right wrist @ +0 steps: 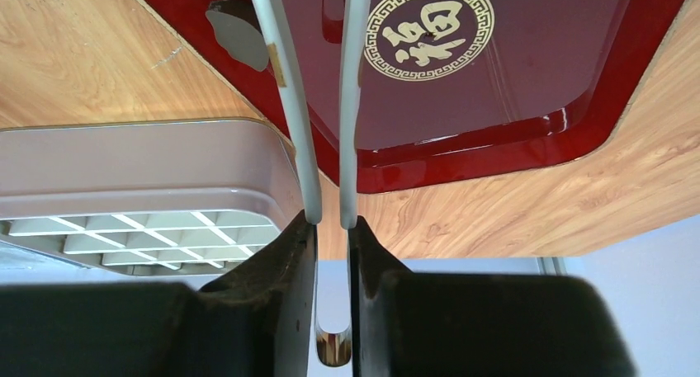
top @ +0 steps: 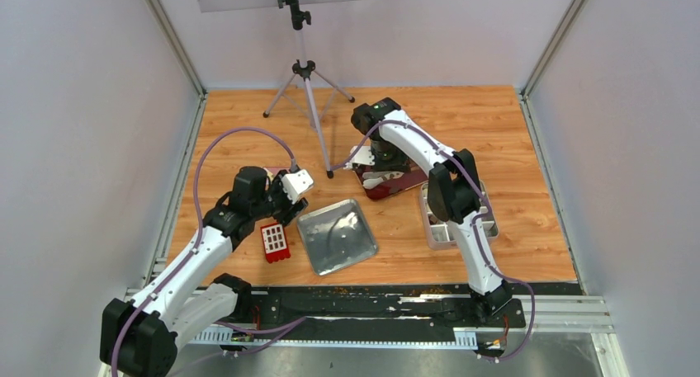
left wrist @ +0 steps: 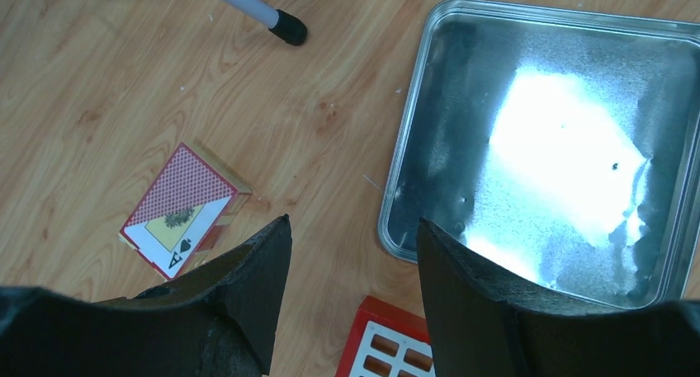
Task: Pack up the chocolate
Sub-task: Pick up the fake chocolate from the plate, then place the fake chocolate in the packing box, then pick up the fake chocolate from the plate.
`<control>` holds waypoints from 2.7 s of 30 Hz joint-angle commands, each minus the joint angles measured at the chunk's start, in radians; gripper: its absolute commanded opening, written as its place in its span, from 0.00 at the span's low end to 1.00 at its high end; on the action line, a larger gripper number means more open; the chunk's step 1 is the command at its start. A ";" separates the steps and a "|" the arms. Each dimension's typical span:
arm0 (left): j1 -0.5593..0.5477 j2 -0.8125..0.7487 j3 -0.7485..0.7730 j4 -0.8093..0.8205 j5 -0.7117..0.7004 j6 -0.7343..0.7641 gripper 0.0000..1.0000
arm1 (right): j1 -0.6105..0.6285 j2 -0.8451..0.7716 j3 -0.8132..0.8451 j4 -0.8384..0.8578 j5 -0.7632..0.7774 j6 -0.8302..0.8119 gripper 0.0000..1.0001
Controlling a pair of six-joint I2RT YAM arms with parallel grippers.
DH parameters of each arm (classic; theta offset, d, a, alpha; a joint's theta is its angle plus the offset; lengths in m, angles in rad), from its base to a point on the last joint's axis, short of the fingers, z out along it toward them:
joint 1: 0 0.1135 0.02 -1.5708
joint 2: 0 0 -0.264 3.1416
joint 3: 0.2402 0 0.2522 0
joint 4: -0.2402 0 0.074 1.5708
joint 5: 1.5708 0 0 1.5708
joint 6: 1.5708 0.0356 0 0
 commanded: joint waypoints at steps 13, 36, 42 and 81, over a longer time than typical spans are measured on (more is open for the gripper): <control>0.008 0.024 -0.018 0.124 0.063 -0.068 0.66 | -0.010 -0.356 -0.177 -0.051 0.022 0.087 0.11; 0.007 0.086 -0.025 0.210 0.106 -0.105 0.66 | -0.086 -1.023 -0.979 -0.052 0.180 0.036 0.16; 0.008 0.076 -0.027 0.199 0.097 -0.101 0.66 | -0.085 -0.951 -0.925 -0.052 0.160 0.050 0.27; 0.015 0.015 -0.037 0.155 0.059 -0.093 0.66 | -0.039 -0.081 0.116 -0.004 0.045 0.116 0.28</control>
